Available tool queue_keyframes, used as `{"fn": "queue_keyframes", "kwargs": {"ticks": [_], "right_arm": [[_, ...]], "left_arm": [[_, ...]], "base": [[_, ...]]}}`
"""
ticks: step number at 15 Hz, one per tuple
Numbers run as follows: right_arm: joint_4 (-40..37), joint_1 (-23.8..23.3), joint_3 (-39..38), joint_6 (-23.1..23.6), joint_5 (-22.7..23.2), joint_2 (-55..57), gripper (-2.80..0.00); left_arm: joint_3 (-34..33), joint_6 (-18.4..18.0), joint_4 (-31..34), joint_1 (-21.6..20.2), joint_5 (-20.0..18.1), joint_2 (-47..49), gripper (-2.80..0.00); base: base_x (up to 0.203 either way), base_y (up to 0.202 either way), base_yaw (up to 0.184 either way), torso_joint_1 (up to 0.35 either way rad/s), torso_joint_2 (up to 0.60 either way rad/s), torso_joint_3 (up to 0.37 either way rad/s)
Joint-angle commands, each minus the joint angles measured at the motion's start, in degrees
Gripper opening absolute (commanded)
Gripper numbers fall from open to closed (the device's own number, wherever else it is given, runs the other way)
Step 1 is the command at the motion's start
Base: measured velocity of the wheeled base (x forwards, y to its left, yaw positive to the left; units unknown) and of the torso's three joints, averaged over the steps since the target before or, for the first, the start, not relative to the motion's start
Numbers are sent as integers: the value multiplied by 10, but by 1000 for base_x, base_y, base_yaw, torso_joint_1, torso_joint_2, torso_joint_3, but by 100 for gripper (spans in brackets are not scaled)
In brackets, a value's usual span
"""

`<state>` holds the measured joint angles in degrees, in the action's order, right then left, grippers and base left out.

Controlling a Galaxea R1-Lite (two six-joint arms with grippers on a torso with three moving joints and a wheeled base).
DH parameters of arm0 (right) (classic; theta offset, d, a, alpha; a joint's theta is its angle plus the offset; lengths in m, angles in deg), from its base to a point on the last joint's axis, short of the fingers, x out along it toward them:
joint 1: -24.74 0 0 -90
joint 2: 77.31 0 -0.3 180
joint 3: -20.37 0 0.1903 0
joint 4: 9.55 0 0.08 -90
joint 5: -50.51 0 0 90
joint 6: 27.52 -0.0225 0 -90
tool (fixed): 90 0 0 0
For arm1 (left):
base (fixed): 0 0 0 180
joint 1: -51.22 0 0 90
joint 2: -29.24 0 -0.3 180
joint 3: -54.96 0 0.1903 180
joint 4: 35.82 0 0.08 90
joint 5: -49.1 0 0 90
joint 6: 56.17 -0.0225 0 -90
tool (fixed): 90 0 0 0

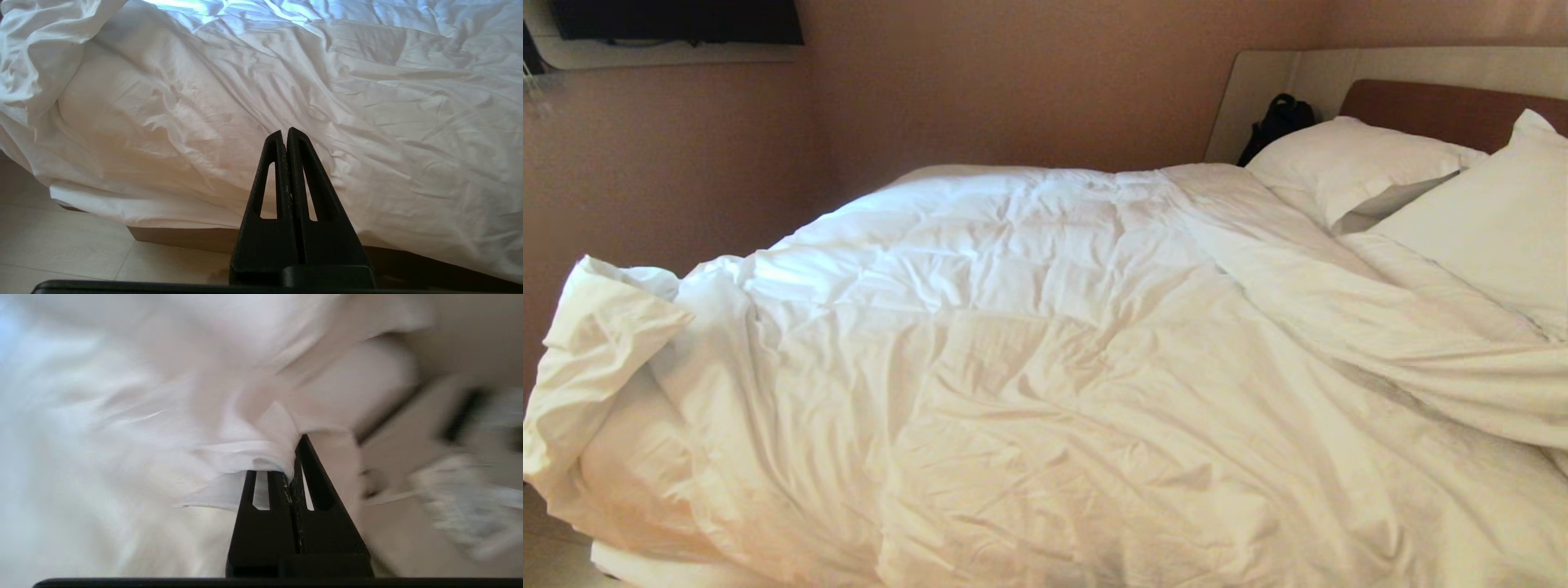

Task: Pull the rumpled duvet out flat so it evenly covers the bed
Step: Flatten the corners of the folded blanket

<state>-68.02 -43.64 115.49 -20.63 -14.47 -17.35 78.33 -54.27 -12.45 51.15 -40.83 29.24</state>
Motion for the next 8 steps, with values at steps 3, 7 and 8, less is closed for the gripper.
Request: {"fn": "queue_keyframes", "kwargs": {"ticks": [3, 7, 8], "right_arm": [[-138, 48, -51, 95, 102, -26, -280], [-156, 103, -102, 122, 97, -66, -280], [-161, 105, -104, 126, 97, -68, -280]], "left_arm": [[0, 0, 0, 0, 0, 0, -280], [0, 0, 0, 0, 0, 0, -280], [0, 0, 0, 0, 0, 0, -280]], "base": [[0, 0, 0, 0, 0, 0], [0, 0, 0, 0, 0, 0], [0, 0, 0, 0, 0, 0]]}}
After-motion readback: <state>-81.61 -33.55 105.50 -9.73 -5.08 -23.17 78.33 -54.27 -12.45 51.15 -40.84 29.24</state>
